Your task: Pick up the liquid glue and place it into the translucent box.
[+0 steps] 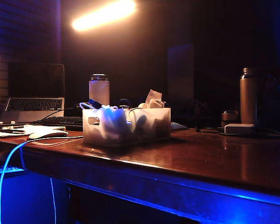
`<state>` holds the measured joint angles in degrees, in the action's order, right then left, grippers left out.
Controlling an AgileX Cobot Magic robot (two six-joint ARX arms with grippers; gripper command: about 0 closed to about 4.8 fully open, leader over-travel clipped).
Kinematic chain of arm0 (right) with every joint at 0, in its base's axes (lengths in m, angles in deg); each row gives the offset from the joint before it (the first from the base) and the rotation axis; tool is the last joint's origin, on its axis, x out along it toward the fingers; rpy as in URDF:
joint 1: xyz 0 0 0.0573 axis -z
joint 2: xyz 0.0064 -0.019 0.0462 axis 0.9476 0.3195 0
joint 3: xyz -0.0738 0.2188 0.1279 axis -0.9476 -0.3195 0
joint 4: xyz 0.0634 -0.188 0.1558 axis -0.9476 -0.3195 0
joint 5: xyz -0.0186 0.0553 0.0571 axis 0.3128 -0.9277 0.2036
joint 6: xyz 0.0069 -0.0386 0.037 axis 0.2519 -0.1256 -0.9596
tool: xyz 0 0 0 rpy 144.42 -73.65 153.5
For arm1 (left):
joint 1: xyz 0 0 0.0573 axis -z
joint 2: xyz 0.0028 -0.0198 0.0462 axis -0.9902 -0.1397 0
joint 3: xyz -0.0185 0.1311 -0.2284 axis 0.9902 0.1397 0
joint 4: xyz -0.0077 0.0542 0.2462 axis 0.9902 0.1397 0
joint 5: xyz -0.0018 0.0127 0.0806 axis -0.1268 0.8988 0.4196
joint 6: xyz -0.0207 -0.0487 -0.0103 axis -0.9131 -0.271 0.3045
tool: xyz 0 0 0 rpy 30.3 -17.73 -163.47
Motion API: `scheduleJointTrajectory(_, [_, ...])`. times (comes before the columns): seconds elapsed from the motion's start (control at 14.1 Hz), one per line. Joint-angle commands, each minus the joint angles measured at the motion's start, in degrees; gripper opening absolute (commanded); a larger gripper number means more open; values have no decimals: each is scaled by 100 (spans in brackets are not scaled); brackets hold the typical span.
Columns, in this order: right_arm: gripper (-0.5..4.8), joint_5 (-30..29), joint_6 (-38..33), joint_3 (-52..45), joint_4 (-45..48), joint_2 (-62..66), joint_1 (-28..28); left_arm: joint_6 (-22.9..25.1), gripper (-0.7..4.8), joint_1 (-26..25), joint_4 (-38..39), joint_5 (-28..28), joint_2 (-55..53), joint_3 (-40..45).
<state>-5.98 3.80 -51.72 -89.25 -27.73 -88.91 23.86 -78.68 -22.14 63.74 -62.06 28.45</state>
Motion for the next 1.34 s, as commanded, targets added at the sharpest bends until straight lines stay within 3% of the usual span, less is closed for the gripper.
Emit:
scheduleJointTrajectory(0.07, [-1, -2, -22, -22, -28, -7, 0, 243, -3, 7, 815, -2, 210, 9])
scheduleJointTrajectory(0.35, [-1, -2, -22, -22, -28, -20, 0, 931, -3, 105, 833, -44, 210, 9])
scheduleJointTrajectory(1.34, [-1, -2, -22, -22, -28, -20, 0, 927, -3, 103, 828, -44, 210, 9])
